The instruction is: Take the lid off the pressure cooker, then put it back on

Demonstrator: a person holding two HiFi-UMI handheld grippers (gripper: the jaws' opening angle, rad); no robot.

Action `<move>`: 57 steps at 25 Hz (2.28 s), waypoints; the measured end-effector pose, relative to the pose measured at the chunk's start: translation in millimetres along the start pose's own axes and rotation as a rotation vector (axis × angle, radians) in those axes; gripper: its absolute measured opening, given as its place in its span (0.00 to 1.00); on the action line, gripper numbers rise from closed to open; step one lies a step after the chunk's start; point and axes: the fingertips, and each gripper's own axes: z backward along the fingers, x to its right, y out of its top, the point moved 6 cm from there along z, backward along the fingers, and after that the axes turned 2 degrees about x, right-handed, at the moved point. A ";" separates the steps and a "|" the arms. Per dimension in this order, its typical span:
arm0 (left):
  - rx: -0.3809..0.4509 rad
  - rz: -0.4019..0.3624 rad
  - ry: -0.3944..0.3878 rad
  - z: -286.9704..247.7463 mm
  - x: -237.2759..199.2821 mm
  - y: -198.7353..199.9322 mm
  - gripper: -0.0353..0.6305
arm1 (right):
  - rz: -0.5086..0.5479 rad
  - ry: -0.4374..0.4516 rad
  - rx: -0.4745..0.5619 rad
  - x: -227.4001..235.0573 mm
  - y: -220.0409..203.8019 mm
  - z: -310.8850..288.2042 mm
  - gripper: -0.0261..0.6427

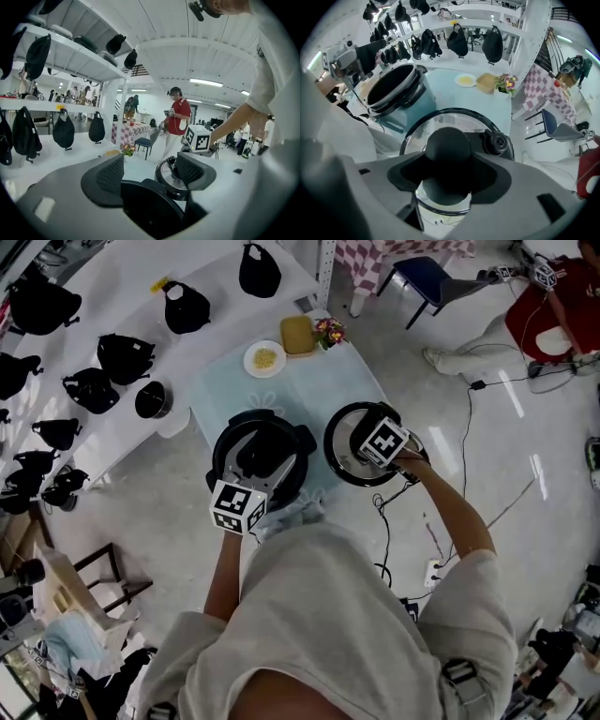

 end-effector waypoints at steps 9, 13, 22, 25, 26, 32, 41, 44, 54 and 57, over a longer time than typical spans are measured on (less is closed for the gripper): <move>-0.033 0.006 0.061 7.8 -5.1 -6.7 0.56 | -0.014 -0.025 -0.013 23.4 5.4 -78.1 0.44; -0.047 0.007 0.080 11.0 -8.4 -8.4 0.56 | -0.049 -0.038 -0.019 34.0 2.4 -103.0 0.44; -0.042 0.029 0.102 12.2 -15.0 -10.6 0.56 | -0.032 -0.024 0.011 38.0 3.3 -126.6 0.45; -0.045 0.030 0.090 10.2 -12.4 -12.8 0.56 | -0.035 -0.017 0.004 38.0 0.8 -126.2 0.45; -0.045 0.026 0.089 10.9 -12.2 -12.9 0.56 | -0.032 -0.013 0.003 37.4 1.1 -126.9 0.46; -0.033 0.018 0.095 15.3 -12.3 -10.2 0.56 | -0.039 -0.036 0.041 34.6 -0.6 -114.0 0.50; -0.008 0.018 0.093 19.4 -20.6 -6.5 0.56 | -0.159 -0.135 0.594 0.4 15.0 -8.5 0.49; 0.009 0.008 0.099 22.7 -23.7 -1.4 0.56 | -0.202 -0.182 0.825 -23.7 25.8 44.7 0.48; 0.102 -0.031 0.145 50.7 -27.0 23.4 0.56 | -0.122 -0.263 1.178 -110.2 62.1 165.4 0.48; 0.129 -0.027 0.170 64.4 -32.9 26.9 0.56 | -0.098 -0.246 1.195 -120.0 74.6 165.9 0.48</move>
